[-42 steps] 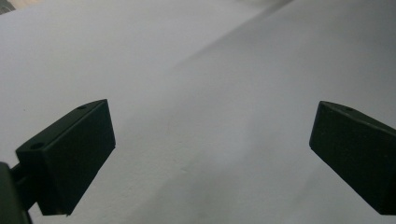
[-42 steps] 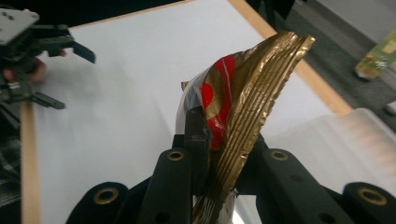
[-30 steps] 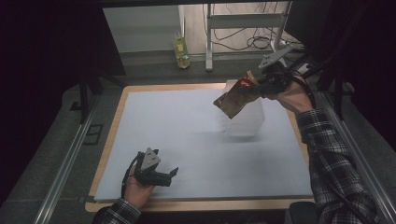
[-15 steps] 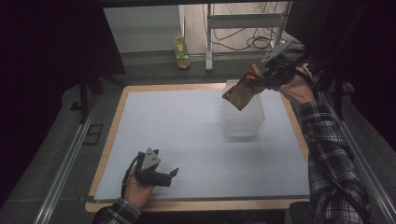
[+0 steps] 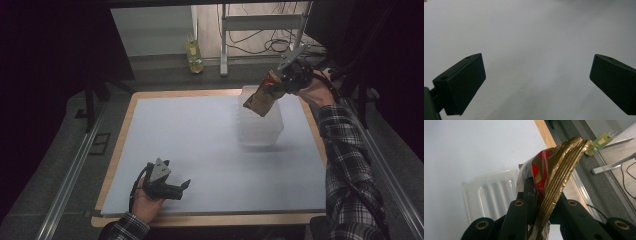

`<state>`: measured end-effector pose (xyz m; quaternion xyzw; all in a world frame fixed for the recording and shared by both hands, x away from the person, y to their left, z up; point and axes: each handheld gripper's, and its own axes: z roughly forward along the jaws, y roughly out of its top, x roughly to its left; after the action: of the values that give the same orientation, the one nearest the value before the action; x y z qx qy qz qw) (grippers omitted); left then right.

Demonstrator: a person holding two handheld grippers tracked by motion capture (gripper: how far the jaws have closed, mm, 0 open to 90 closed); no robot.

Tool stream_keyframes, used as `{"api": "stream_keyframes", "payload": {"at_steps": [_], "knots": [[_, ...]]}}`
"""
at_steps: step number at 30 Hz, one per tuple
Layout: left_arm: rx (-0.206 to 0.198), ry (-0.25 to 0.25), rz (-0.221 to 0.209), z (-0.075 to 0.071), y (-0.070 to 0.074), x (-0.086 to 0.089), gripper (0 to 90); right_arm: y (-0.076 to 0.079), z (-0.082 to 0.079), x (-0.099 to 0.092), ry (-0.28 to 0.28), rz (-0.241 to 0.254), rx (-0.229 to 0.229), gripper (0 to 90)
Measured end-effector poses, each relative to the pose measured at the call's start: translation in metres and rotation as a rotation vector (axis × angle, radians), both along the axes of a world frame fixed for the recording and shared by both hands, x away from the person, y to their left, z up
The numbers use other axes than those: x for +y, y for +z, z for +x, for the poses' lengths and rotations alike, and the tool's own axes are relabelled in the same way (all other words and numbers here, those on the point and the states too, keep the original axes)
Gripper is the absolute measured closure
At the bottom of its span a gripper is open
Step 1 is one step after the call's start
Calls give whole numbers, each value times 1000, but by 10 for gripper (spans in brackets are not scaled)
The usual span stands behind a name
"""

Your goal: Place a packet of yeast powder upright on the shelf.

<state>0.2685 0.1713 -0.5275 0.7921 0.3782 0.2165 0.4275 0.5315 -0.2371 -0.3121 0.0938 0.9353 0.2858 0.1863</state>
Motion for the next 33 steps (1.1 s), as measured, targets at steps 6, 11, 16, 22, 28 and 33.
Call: {"api": "stream_keyframes", "payload": {"at_steps": [6, 11, 16, 22, 28, 33], "knots": [[4, 2, -2, 0, 0, 1, 4, -5, 7, 3, 43, -39, 12, 805], [6, 1, -1, 0, 0, 1, 4, -13, 10, 8, 71, -85, 37, 806], [4, 4, -5, 0, 0, 1, 5, -25, 15, 14, 84, -133, 62, 807], [1, 10, -10, 0, 0, 3, 4, -40, 22, 20, 78, -157, 90, 806], [5, 8, -10, 0, 0, 2, 4, -56, 25, 26, 53, -136, 116, 805], [5, 9, -10, 0, 0, 3, 4, -56, 25, 26, 27, -114, 140, 753]]}}
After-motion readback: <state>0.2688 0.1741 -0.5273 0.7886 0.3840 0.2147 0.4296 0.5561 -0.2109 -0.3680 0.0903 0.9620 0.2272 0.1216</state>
